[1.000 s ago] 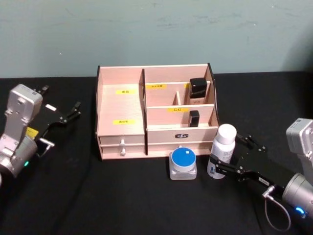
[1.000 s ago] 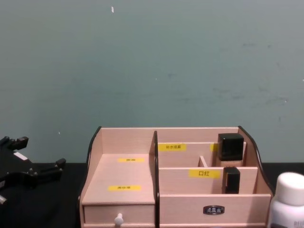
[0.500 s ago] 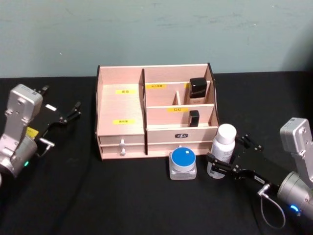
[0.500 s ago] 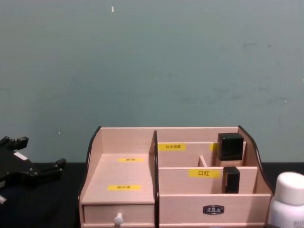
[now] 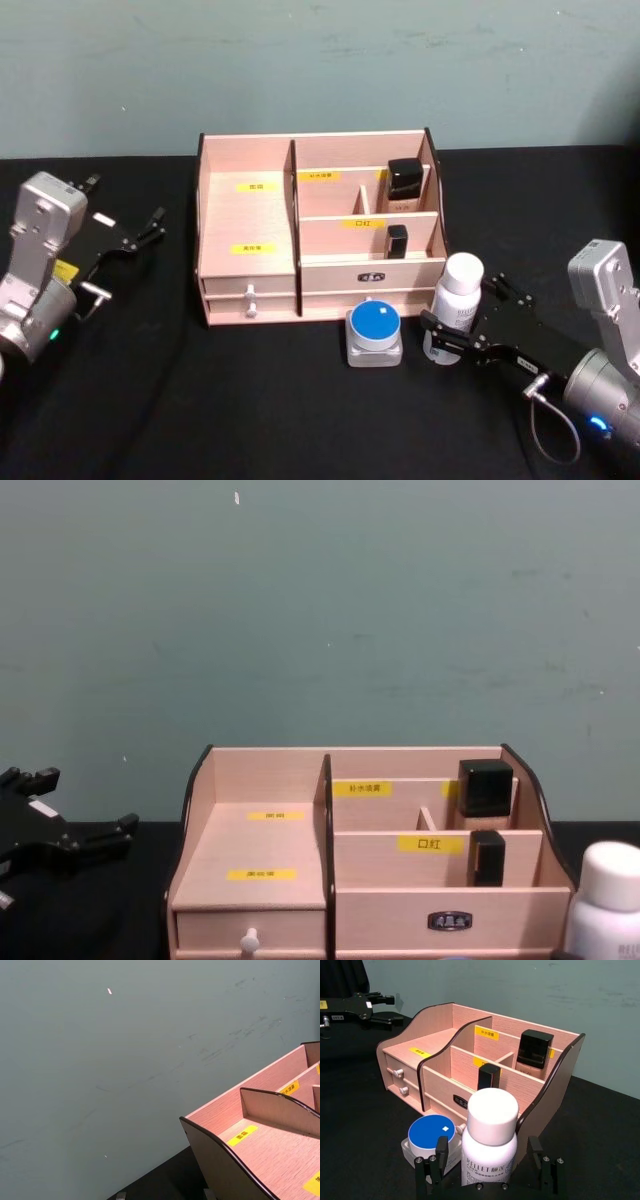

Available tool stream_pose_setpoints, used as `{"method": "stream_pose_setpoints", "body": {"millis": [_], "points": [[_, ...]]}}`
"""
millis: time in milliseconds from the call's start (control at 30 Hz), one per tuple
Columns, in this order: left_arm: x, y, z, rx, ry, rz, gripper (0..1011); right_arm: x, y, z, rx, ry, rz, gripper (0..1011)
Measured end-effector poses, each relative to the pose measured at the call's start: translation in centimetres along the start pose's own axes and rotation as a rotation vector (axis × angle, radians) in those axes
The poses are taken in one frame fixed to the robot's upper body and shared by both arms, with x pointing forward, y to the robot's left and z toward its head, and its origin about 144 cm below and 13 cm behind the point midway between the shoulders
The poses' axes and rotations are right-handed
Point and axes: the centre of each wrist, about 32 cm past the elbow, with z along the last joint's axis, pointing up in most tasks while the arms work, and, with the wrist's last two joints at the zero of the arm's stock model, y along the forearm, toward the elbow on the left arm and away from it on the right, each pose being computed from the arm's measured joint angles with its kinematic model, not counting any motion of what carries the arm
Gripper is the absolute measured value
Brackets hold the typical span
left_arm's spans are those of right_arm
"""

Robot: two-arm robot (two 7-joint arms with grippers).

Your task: Pick up the facial cleanser and watermelon frost from the table and place them into the tiered storage box.

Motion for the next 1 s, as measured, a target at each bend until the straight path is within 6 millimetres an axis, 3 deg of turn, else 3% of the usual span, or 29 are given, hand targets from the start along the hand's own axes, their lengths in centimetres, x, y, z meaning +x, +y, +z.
{"method": "stream_pose_setpoints", "body": {"millis": [200,467,600,1000], "points": [[0.00,0.00,0.00,0.000,0.000,0.000,1001,0.01,-0.03,0.02,0.001,0.000,0.000,959],[0.00,0.00,0.00,0.000,0.000,0.000,1001,0.00,-0.04,0.02,0.001,0.001,0.000,759],[0.00,0.00,0.00,0.000,0.000,0.000,1001,0.00,-0.05,0.03,0.002,0.001,0.000,606],[0.00,0.00,0.00,0.000,0.000,0.000,1001,0.01,-0.07,0.03,0.002,0.002,0.001,601]]}}
